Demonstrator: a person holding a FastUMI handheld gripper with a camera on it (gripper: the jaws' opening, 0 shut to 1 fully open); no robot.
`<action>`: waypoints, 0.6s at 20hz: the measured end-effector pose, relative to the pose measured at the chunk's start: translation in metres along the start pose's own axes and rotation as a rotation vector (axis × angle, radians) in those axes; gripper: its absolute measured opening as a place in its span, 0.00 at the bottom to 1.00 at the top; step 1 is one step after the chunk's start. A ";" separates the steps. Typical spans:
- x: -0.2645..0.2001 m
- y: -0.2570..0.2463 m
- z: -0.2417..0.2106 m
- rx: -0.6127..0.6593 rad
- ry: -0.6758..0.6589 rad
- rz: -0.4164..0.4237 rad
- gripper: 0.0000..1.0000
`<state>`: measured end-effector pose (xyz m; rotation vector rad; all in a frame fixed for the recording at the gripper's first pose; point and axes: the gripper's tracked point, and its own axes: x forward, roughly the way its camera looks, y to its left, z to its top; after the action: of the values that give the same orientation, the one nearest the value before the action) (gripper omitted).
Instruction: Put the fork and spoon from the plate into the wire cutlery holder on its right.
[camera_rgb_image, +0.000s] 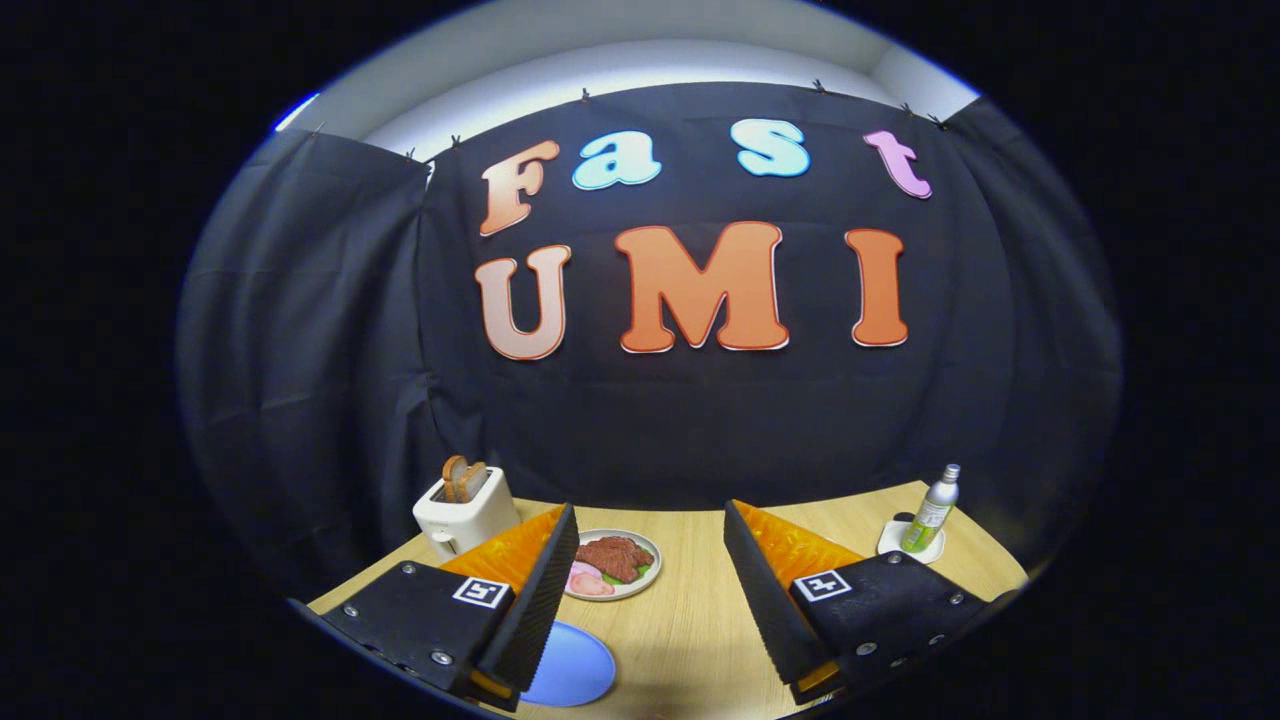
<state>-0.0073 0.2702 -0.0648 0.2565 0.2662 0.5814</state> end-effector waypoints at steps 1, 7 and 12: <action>0.004 0.010 -0.002 -0.003 0.003 0.014 0.88; 0.028 0.065 -0.046 -0.024 0.089 0.057 0.88; 0.044 0.105 -0.103 -0.042 0.226 0.090 0.88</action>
<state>-0.0573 0.3969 -0.1359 0.1625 0.4621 0.7059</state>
